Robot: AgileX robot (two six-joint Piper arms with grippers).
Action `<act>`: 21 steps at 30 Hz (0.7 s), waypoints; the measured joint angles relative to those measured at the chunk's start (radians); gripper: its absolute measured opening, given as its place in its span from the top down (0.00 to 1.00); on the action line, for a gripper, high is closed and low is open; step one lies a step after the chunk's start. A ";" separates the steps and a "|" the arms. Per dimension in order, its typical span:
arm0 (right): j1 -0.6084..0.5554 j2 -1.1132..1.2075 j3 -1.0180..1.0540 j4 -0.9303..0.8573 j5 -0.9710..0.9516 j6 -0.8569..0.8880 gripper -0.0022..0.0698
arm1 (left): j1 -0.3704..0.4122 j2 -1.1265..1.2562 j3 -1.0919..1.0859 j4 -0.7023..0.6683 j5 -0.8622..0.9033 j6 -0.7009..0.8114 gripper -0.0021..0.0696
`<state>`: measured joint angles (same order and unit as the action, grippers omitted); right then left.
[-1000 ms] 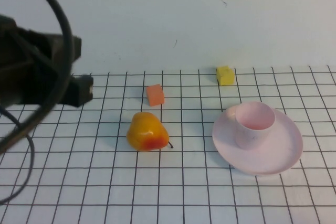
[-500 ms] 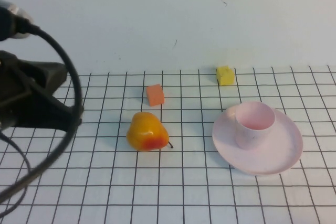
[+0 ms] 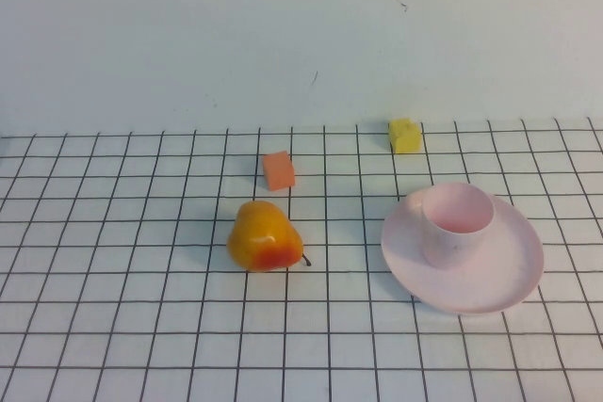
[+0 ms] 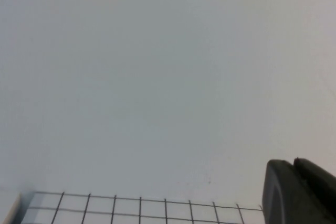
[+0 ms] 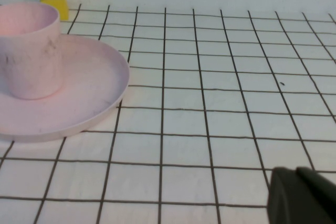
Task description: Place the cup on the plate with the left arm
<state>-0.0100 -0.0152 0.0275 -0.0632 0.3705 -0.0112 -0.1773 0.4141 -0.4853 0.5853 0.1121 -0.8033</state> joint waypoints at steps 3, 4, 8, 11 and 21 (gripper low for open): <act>0.000 0.000 0.000 0.000 0.000 0.000 0.97 | 0.080 -0.103 0.123 0.004 -0.025 -0.062 0.97; 0.000 0.000 0.000 0.000 0.000 0.000 0.97 | 0.104 -0.142 0.161 0.004 -0.028 -0.086 0.97; 0.000 0.000 0.000 0.000 0.000 0.000 0.97 | 0.168 -0.273 0.274 0.006 -0.036 -0.157 0.97; 0.000 0.000 0.000 0.000 0.000 0.011 0.97 | 0.178 -0.322 0.329 0.007 -0.039 -0.180 0.97; 0.000 0.000 0.000 0.000 0.000 0.021 0.97 | 0.178 -0.332 0.388 -0.040 -0.158 -0.155 0.97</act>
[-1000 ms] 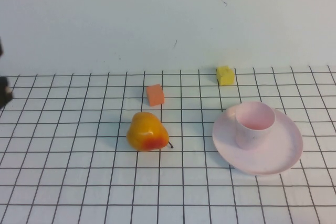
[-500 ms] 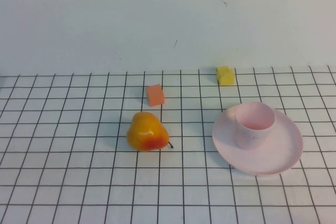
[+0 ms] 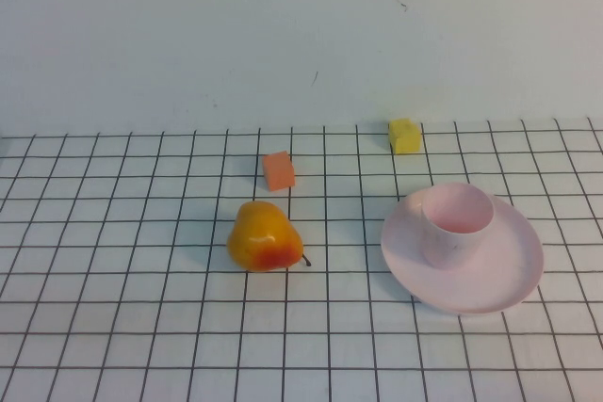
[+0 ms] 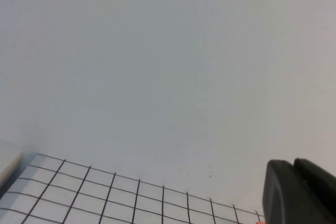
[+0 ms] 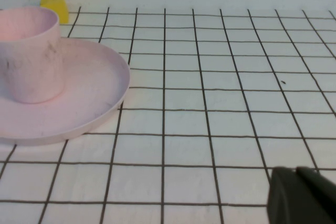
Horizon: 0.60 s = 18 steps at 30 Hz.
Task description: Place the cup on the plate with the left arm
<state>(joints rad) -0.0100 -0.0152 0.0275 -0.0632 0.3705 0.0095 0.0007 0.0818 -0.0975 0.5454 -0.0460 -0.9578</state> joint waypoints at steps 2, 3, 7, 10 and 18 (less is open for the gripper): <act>0.000 0.000 0.000 0.000 0.000 0.000 0.97 | -0.004 -0.004 0.016 -0.124 -0.022 0.141 0.97; 0.000 0.000 0.000 0.000 0.000 0.000 0.97 | -0.011 -0.007 0.023 -0.181 -0.023 0.233 0.97; 0.000 0.000 0.000 0.000 0.000 0.002 0.97 | -0.056 -0.044 0.060 -0.362 0.015 0.545 0.97; 0.000 0.000 0.000 0.000 0.000 0.002 0.97 | -0.093 -0.082 0.098 -0.420 0.093 0.682 0.97; 0.000 0.000 0.000 0.000 0.000 0.002 0.97 | -0.105 -0.090 0.126 -0.530 0.342 0.745 0.97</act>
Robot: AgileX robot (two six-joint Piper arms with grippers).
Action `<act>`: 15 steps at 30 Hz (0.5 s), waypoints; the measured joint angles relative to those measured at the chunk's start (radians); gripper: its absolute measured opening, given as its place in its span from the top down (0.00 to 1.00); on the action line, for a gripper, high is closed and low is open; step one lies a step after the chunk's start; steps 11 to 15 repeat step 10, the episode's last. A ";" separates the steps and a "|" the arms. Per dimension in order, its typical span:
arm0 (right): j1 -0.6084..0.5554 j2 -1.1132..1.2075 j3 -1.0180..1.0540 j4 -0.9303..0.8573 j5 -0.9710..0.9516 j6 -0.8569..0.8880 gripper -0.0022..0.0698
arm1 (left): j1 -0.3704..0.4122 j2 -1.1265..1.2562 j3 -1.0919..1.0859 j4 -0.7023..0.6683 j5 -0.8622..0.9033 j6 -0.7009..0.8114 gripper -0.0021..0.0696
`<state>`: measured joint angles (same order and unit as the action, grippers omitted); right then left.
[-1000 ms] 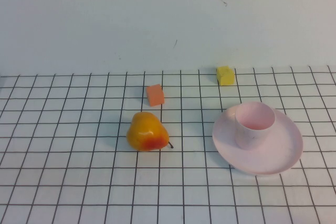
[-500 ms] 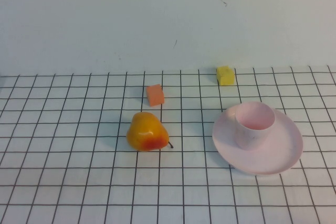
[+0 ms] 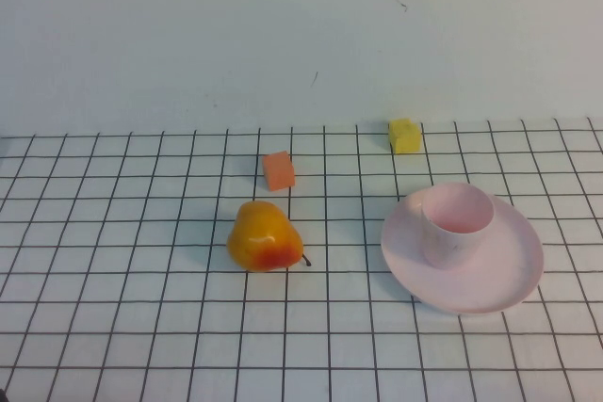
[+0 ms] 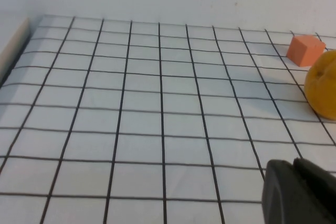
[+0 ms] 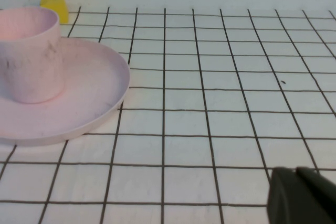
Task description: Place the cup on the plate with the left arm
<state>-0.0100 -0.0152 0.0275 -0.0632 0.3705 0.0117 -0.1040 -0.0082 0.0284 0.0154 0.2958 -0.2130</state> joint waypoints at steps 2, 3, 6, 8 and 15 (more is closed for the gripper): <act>0.000 0.000 0.000 0.000 0.000 0.000 0.97 | 0.000 0.000 0.000 -0.002 0.013 0.002 0.97; 0.000 0.000 0.000 0.000 0.000 0.000 0.97 | 0.000 0.000 -0.002 -0.002 0.018 0.002 0.97; 0.000 0.000 0.000 0.000 0.000 0.000 0.97 | 0.000 0.000 -0.002 -0.002 0.021 0.002 0.97; 0.000 0.000 0.000 0.000 0.000 0.000 0.97 | 0.000 0.000 -0.004 -0.002 0.024 0.002 0.97; 0.000 0.000 0.000 0.000 0.000 0.000 0.97 | 0.000 0.000 -0.004 -0.002 0.028 0.002 0.97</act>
